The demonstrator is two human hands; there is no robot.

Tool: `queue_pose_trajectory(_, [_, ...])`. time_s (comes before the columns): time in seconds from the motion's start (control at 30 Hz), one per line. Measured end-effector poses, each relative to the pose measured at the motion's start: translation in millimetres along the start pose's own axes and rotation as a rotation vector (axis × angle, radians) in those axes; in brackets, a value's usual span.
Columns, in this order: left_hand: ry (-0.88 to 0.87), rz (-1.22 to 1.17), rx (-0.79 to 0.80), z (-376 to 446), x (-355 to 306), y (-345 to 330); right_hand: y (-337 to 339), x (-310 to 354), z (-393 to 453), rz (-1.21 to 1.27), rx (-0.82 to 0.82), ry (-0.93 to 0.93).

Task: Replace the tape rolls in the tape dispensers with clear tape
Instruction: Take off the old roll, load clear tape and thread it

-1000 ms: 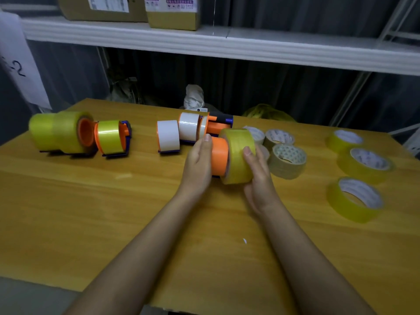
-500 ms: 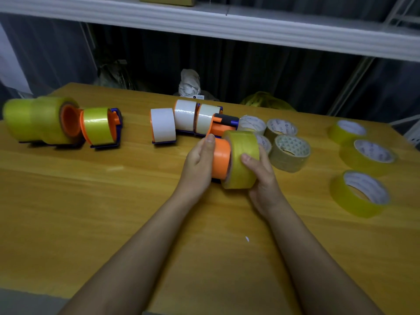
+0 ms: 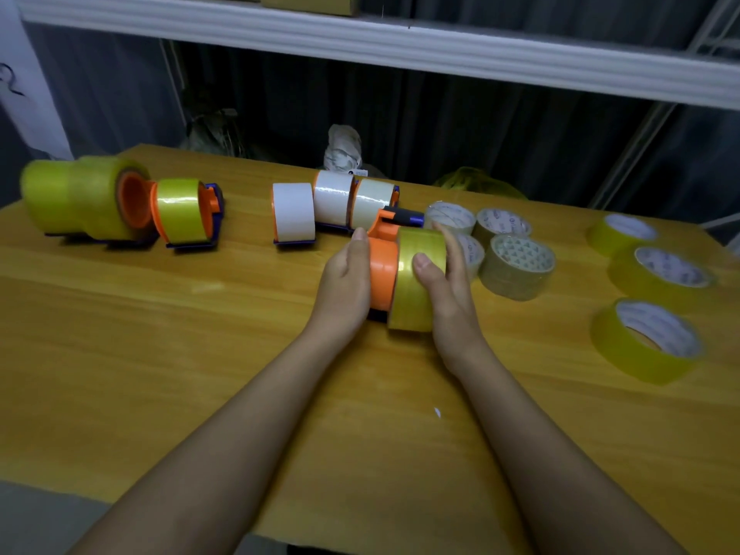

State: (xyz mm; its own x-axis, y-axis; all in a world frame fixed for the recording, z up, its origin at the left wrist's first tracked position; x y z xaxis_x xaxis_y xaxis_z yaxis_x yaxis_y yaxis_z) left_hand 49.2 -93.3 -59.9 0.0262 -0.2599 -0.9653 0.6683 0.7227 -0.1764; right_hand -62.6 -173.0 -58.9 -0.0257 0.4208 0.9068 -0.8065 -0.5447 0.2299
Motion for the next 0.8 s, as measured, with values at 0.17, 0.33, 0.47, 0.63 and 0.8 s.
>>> queue_pose_trajectory(0.17, [-0.098,0.079,-0.009,-5,-5,-1,0,-6,-2,0.028,-0.003,-0.018])
queue_pose_trajectory(0.33, [-0.33,0.203,0.074,-19,-24,-13,0,-6,-2,0.108,-0.018,0.006])
queue_pose_trajectory(0.47, [-0.248,0.078,0.088,-16,-20,-11,4,1,-2,0.119,-0.051,0.047])
queue_pose_trajectory(0.63, [-0.073,-0.054,0.05,-11,-9,-8,6,7,-4,0.065,-0.089,0.113])
queue_pose_trajectory(0.8, [0.062,-0.166,0.029,-14,-5,-9,6,8,-5,0.043,-0.101,0.104])
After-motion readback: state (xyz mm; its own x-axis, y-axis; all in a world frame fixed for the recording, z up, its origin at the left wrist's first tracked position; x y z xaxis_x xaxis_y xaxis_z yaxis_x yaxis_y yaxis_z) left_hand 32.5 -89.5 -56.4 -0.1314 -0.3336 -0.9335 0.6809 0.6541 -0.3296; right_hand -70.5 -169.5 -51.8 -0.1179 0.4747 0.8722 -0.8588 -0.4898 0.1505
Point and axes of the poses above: each hand's wrist, its own z-axis towards the middle knuckle, its own y-axis out of the back of the hand, x = y × z, the point moved 10 cm from there along z, towards the middle knuckle, and after that the axes turned 10 degrees about -z, right-handed, at the moved point
